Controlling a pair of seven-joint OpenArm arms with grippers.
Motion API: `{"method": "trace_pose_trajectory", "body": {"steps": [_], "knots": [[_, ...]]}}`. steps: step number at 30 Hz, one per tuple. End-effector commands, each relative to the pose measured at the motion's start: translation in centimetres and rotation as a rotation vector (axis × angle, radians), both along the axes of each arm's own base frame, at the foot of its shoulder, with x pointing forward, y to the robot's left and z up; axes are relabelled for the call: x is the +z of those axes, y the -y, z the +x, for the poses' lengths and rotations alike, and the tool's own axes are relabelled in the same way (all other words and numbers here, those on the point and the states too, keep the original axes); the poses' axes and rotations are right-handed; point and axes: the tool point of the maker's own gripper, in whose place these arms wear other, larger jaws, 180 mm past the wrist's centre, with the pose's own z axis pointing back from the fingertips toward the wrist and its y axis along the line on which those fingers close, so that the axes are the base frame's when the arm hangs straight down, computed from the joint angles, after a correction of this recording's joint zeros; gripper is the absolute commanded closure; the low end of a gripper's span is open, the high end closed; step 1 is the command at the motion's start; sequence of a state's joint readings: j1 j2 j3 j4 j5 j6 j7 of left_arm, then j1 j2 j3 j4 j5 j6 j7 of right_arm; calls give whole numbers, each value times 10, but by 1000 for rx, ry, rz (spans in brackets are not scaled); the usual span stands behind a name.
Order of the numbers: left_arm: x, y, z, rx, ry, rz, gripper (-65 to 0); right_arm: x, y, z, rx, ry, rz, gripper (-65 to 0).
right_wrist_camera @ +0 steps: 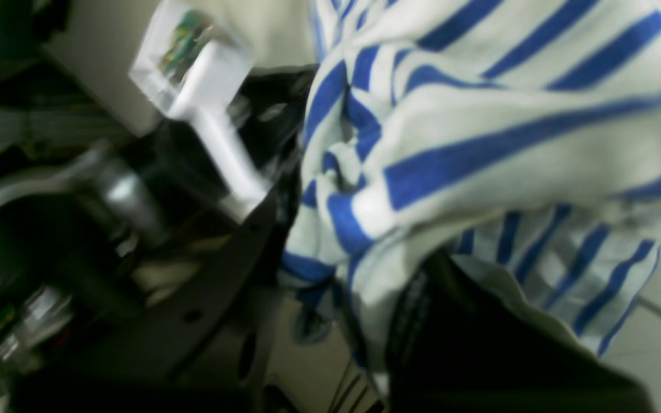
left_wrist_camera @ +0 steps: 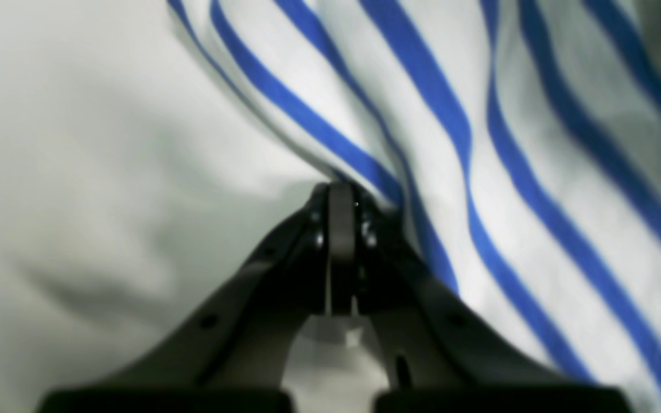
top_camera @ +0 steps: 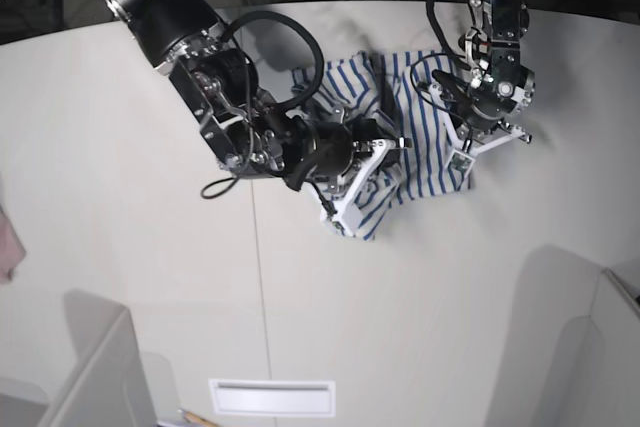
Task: Fold the T-shirt properly
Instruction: 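Fold the held end with the right gripper over toward the left gripper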
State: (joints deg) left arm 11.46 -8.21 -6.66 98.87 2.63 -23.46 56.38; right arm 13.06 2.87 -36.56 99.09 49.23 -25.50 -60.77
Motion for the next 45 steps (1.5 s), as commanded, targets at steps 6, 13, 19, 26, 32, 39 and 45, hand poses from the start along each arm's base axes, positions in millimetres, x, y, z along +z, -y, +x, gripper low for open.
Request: {"method": "trace_pose_trajectory", "body": {"steps": [6,13,19,26,32,39,45], "knots": [[2,-27,-12,54,-24,43,0,23,-30,-6,61,29,40,0],[4,-39,-15,95,-19,49,0,7,-48,3,65,19,-41,0],[14,-89,-27,242,-3,83,0,-20,-41,17,-9,71,-145,0],[28,-153,-58,432,8,140,0,-21,-48,5,8,17,-107,-266],[39,-182,-74,423,-8,172,0,-7,-54,4,16,48,-73,-486],[53,-206,-78,457,9,218,0,-10,-75,-28,161,62,-112,-486],[55,-208,-77,457,15,222,0,-15,-92,-61,282,83,-135,-486]]}}
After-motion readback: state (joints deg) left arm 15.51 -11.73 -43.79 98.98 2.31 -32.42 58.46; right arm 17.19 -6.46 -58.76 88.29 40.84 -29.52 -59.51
